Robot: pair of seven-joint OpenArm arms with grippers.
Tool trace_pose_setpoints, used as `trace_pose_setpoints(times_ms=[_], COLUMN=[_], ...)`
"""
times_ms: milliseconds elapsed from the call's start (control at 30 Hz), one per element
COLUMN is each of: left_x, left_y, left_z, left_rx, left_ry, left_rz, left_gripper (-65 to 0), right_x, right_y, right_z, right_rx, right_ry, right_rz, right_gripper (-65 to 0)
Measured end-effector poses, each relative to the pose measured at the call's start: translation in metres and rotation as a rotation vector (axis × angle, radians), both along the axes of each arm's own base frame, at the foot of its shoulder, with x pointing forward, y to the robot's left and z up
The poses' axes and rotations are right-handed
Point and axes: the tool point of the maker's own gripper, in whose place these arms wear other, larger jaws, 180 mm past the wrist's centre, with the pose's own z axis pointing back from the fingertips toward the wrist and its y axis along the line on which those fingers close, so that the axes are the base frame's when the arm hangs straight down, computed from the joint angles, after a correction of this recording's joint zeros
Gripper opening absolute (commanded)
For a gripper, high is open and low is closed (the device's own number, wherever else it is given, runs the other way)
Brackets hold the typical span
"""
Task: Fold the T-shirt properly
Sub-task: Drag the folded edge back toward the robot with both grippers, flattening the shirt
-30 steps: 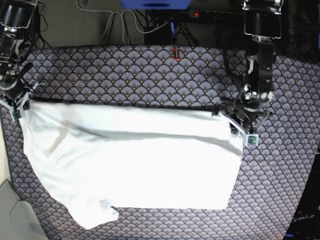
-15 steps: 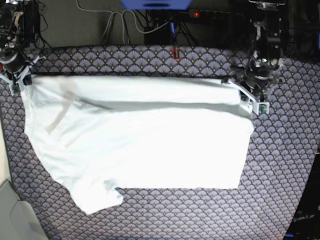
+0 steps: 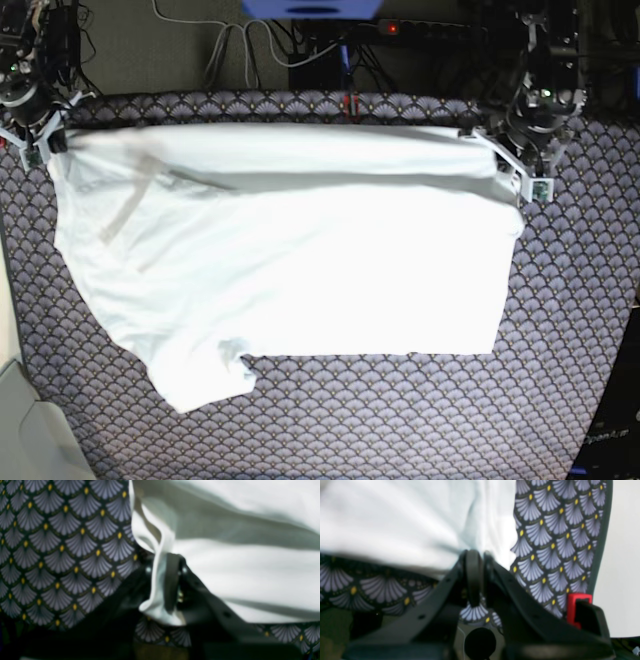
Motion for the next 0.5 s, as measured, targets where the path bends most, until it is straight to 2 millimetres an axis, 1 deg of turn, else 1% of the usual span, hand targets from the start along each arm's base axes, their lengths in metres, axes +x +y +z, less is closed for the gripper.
trace_pose_setpoints(times_ms=[200, 233, 267, 300, 333, 433, 467, 500], left_x=[0.004, 0.0052, 0.0064, 0.0071, 0.0071, 0.0056, 0.0052, 0.0049], left_y=[-0.0005, -0.0006, -0.0005, -0.0005, -0.0001, 0.0039, 0.0056, 0.0058], left_z=[0.0015, 0.0021, 0.0028, 0.0032, 0.0033, 0.003, 0.0031, 0.003], left_rx=[0.0, 0.0, 0.001, 0.001, 0.004, 0.021, 0.027, 0.026], left_ry=[-0.002, -0.004, -0.007, -0.009, -0.009, -0.005, -0.005, -0.004], left_rz=[0.004, 0.003, 0.003, 0.003, 0.003, 0.014, 0.02, 0.021], left_gripper=[-64.5, -64.1, -62.1, -59.2, -54.5, -37.9, -34.1, -31.7], right_x=[-0.0019, -0.0019, -0.0023, -0.0026, -0.0027, -0.0035, -0.0036, -0.0033], right_y=[0.0029, 0.0032, 0.0036, 0.0036, 0.0035, 0.0024, 0.0021, 0.0018], right_z=[-0.003, -0.0032, -0.0036, -0.0039, -0.0042, -0.0045, -0.0046, -0.004], right_rx=[0.009, 0.009, 0.01, 0.01, 0.007, -0.001, -0.003, -0.005], right_ry=[0.006, 0.007, 0.008, 0.009, 0.012, 0.017, 0.018, 0.018], right_rz=[-0.007, -0.007, -0.008, -0.008, -0.007, -0.005, -0.004, -0.004], right_gripper=[-63.4, -62.0, -59.8, -57.3, -53.6, -39.8, -35.5, -31.9])
